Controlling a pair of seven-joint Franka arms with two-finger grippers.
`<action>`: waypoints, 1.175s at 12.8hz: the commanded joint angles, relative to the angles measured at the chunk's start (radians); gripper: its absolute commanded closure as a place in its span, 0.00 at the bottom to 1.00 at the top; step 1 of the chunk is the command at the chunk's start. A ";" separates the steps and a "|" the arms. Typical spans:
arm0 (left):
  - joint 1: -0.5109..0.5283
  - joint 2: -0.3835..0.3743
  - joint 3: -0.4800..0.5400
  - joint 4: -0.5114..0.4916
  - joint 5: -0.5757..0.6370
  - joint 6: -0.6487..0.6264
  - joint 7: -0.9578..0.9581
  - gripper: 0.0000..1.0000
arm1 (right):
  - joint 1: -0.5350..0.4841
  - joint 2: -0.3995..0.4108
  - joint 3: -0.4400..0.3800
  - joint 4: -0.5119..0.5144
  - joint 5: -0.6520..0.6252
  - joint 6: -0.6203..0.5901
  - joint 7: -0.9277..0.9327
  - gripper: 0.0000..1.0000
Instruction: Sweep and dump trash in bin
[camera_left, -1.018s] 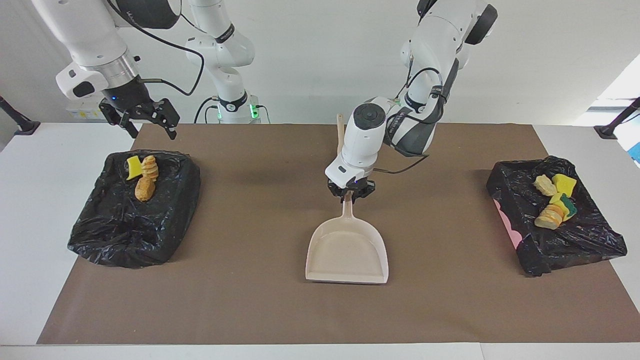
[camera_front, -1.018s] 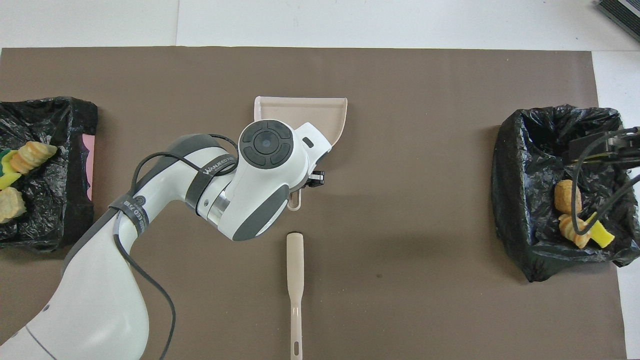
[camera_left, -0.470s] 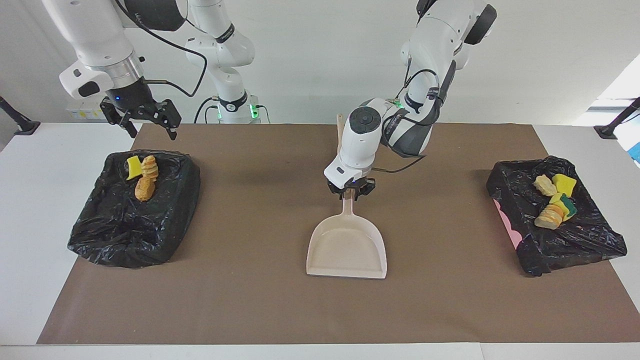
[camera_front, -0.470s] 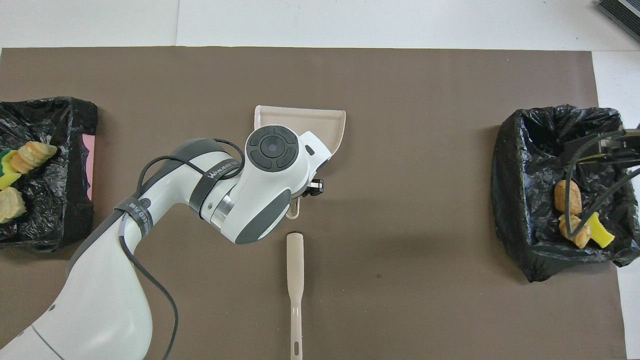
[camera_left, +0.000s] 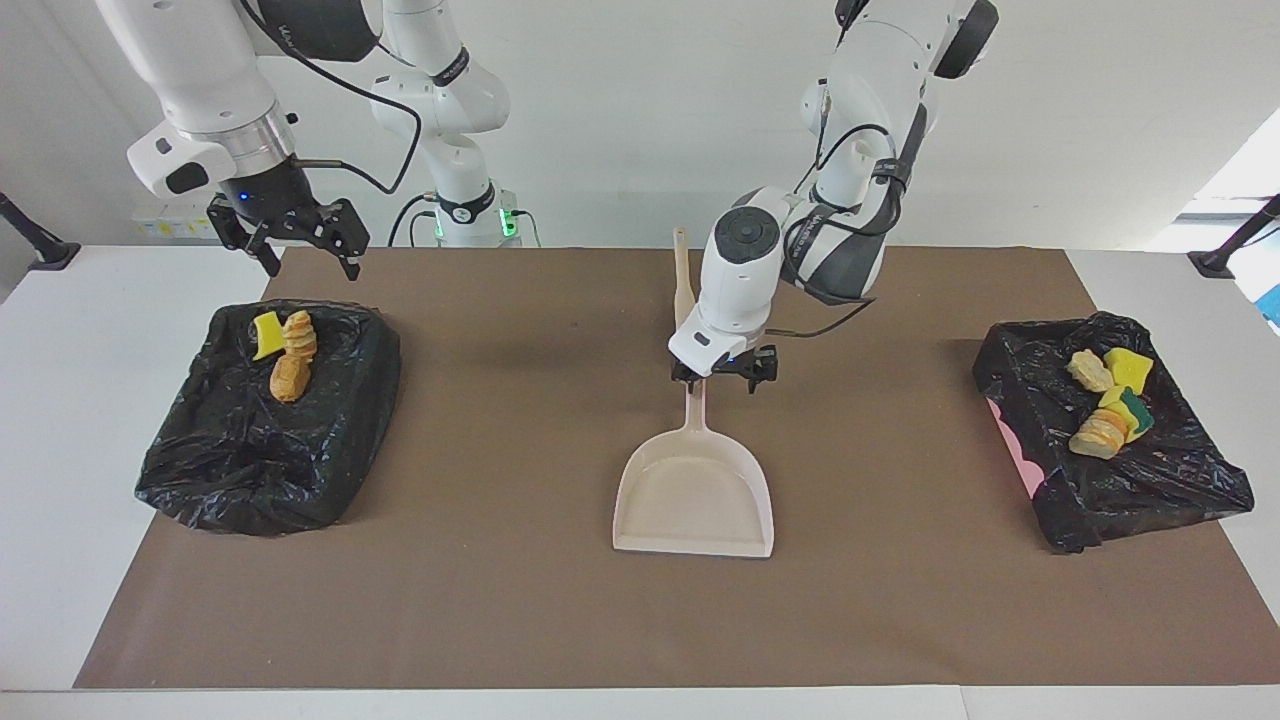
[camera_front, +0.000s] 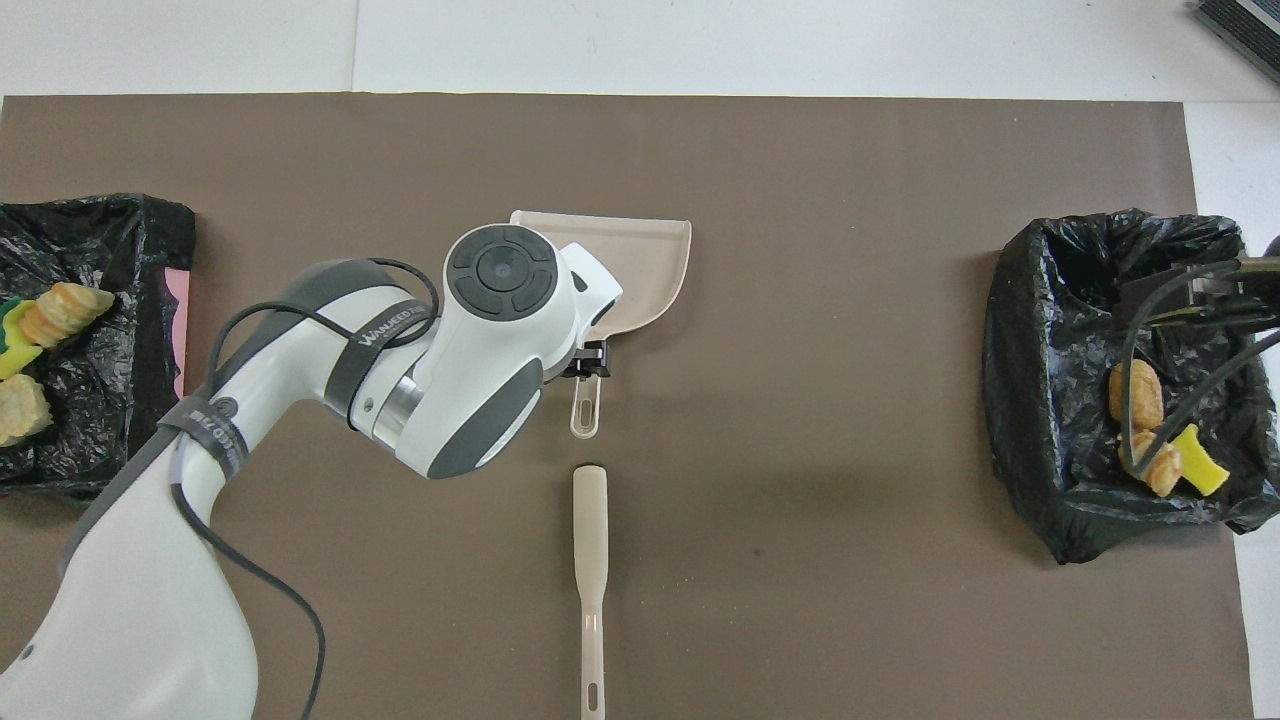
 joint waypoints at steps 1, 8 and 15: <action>-0.006 -0.117 0.078 -0.029 -0.001 -0.084 0.125 0.00 | -0.004 -0.009 0.003 -0.010 -0.009 0.024 0.015 0.00; 0.005 -0.373 0.356 -0.041 -0.117 -0.200 0.578 0.00 | -0.004 -0.009 0.003 -0.010 -0.008 0.021 0.011 0.00; 0.132 -0.387 0.368 0.178 -0.166 -0.462 0.690 0.00 | -0.004 -0.012 0.003 -0.011 0.023 0.007 0.001 0.00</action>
